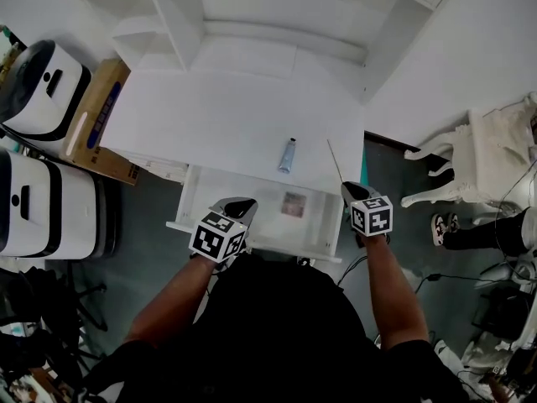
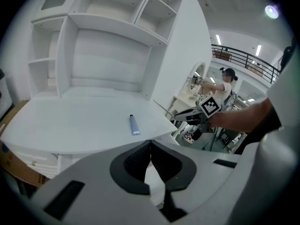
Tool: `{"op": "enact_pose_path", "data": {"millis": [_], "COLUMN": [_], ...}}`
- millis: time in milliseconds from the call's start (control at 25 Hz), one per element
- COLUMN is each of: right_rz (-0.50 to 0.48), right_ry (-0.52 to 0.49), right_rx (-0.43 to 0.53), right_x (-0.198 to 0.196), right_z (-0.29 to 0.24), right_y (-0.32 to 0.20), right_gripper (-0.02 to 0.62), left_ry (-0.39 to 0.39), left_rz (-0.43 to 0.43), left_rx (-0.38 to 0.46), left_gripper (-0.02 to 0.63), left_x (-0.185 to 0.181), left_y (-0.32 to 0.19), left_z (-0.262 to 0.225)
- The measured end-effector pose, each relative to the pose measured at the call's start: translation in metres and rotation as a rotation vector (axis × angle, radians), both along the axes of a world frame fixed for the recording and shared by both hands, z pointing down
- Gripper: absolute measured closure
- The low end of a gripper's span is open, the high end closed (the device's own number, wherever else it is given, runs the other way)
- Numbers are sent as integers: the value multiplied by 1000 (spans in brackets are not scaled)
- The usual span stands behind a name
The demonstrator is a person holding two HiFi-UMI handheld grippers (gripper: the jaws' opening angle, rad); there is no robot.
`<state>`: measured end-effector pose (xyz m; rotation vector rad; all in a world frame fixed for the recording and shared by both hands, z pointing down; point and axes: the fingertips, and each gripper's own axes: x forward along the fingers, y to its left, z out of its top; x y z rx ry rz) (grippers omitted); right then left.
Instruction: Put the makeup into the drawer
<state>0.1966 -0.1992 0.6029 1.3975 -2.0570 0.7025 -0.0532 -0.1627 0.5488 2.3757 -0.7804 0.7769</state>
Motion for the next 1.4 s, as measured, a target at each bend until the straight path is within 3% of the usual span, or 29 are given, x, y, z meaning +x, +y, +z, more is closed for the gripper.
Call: {"op": "enact_pose_path", "data": {"millis": [200, 400, 720, 880, 1080, 1400], "right_rz": [-116, -310, -703, -845, -935, -968], "right_ry": [28, 85, 304, 391, 435, 496], "right_rx": [3, -49, -135, -200, -284, -379], "right_x": [-29, -71, -122, -131, -132, -123], "right_z": [-7, 11, 81, 122, 160, 201], "right_y": [25, 59, 95, 106, 115, 118], "right_gripper": [552, 552, 552, 552, 552, 551], "left_ry": [-6, -6, 22, 17, 6, -10], "left_rz": [21, 15, -16, -53, -103, -170], "left_rx": [-14, -19, -16, -14, -15, -17], "left_gripper": [595, 595, 595, 595, 595, 595], "left_x": [5, 3, -3, -15, -33, -53], "left_y": [-3, -6, -4, -2, 2, 10], "left_z": [7, 9, -6, -9, -12, -17]}}
